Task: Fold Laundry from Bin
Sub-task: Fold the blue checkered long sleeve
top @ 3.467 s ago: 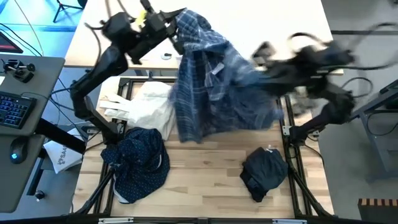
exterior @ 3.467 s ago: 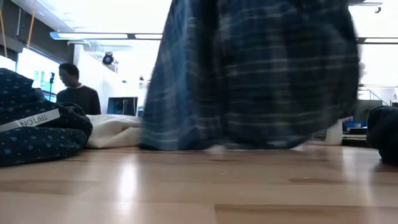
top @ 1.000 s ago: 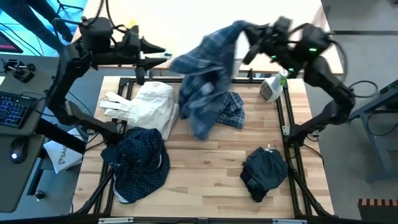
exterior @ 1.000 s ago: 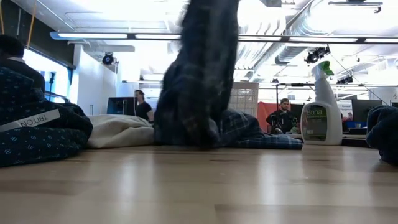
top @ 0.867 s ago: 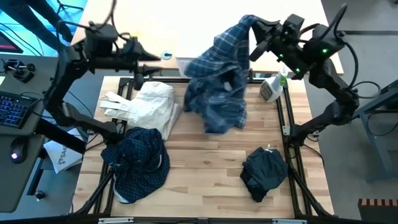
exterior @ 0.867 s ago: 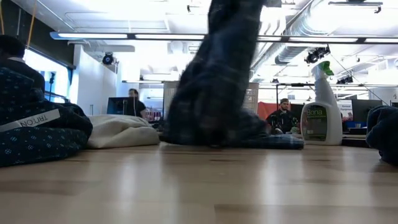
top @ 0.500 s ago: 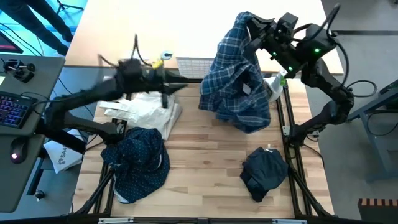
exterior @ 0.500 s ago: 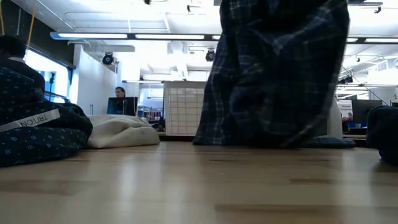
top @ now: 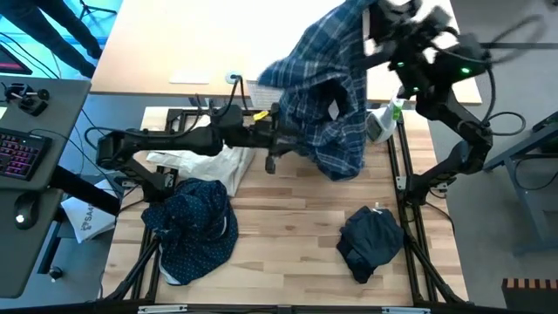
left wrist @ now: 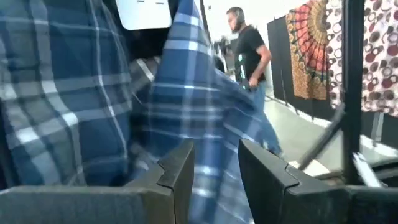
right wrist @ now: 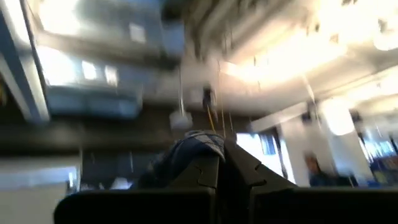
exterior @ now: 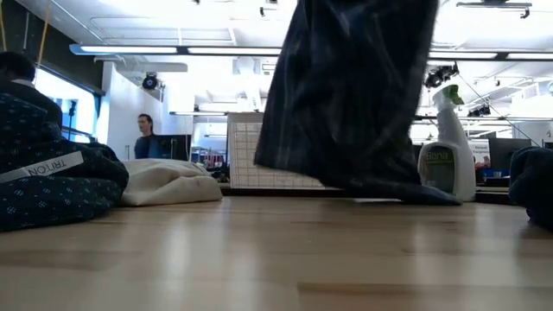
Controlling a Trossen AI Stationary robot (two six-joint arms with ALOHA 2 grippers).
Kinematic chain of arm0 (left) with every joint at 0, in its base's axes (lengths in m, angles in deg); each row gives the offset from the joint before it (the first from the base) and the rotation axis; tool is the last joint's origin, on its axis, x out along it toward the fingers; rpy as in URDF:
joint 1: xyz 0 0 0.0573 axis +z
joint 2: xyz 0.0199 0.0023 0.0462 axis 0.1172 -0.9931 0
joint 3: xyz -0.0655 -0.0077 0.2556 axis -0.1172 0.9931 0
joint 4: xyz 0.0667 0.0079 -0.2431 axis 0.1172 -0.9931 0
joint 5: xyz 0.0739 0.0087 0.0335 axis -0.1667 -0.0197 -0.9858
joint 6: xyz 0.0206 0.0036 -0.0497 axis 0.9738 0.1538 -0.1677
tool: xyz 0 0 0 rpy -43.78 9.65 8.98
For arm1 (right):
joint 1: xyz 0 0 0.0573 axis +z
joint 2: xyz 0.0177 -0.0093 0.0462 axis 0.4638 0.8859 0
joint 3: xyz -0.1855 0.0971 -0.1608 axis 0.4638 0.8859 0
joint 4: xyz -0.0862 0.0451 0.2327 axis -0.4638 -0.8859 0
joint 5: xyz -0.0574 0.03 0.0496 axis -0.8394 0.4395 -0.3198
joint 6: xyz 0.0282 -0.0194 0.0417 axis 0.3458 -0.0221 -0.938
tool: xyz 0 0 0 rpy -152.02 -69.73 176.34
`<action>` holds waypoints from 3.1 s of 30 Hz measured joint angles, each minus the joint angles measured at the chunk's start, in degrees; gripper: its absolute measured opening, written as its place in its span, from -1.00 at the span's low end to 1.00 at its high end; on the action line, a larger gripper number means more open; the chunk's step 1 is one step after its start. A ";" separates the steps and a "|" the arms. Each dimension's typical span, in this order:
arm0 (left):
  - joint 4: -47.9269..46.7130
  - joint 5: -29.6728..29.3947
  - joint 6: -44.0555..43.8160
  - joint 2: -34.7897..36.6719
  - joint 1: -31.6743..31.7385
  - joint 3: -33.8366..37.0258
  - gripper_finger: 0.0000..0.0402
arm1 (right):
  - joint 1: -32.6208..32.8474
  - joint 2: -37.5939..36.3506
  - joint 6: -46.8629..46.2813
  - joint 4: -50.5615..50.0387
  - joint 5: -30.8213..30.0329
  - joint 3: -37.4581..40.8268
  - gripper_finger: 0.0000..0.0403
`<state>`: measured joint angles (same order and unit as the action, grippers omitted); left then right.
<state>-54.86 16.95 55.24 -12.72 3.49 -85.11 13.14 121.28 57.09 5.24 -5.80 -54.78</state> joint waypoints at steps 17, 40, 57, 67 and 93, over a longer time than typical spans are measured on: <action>-18.27 2.65 9.05 -1.42 -2.71 -15.50 0.21 | -7.28 3.31 7.35 6.45 -8.52 -0.02 -1.00; -43.91 -35.36 -0.38 10.05 -4.34 -15.50 0.23 | 0.76 6.95 3.30 -60.85 -21.45 -0.02 -1.00; -54.55 -43.81 -4.47 28.47 -3.81 -15.55 0.23 | -11.65 7.11 -19.09 -27.56 -7.17 -0.02 -1.00; -63.50 -44.21 -12.82 25.15 -3.81 -13.63 0.23 | -11.76 5.88 -1.68 -32.53 -30.71 -0.02 -1.00; -3.10 -28.02 -34.55 -14.55 4.74 11.05 0.23 | -8.60 3.04 -13.54 -46.28 -7.23 0.00 -1.00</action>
<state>-57.96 -11.06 20.69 -27.26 8.23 -74.06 4.54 124.32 43.55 -41.03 -13.02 -54.78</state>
